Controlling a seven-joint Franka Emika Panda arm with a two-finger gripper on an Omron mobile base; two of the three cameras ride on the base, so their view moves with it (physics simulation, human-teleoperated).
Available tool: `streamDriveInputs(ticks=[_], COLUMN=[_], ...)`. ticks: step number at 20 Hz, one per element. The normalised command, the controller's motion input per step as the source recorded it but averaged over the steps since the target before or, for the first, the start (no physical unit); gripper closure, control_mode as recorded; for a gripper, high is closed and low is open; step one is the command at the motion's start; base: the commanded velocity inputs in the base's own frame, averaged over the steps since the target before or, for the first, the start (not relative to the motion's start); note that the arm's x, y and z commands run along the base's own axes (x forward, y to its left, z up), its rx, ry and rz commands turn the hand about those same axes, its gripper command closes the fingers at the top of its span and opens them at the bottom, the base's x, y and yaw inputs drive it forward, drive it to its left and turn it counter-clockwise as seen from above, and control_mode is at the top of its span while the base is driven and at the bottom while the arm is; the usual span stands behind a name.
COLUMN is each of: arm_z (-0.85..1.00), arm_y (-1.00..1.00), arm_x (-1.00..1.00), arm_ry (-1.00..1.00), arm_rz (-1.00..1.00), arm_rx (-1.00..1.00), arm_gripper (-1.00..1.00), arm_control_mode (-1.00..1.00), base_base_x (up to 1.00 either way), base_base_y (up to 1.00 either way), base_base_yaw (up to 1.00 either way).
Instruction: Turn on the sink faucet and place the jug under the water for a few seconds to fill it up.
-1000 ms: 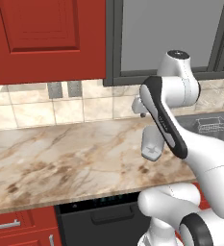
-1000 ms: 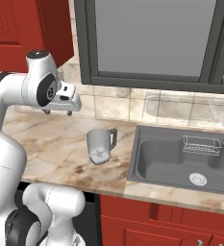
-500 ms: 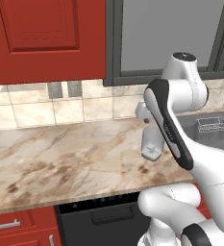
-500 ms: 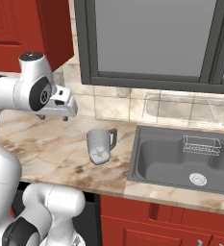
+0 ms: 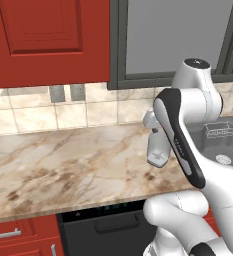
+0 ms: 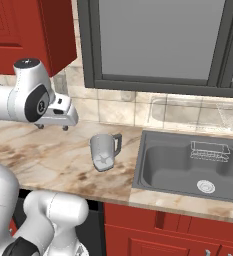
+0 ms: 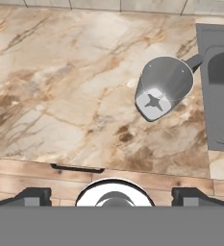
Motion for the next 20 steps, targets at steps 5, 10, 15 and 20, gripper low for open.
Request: streamDriveInputs(ticks=[5,10,15,20], arm_z=[0.00,0.00,0.00,0.00], arm_y=[0.00,0.00,0.00,0.00], arm_x=[0.00,0.00,0.00,0.00], arm_ry=[0.00,0.00,0.00,0.00], arm_rz=[0.00,0.00,0.00,0.00], arm_rx=[0.00,0.00,0.00,0.00], arm_gripper=[-1.00,-1.00,-1.00,-1.00], arm_control_mode=[-1.00,-1.00,-1.00,-1.00], base_base_x=[0.00,0.00,0.00,0.00], base_base_y=[0.00,0.00,0.00,0.00], base_base_yaw=[0.00,0.00,0.00,0.00])
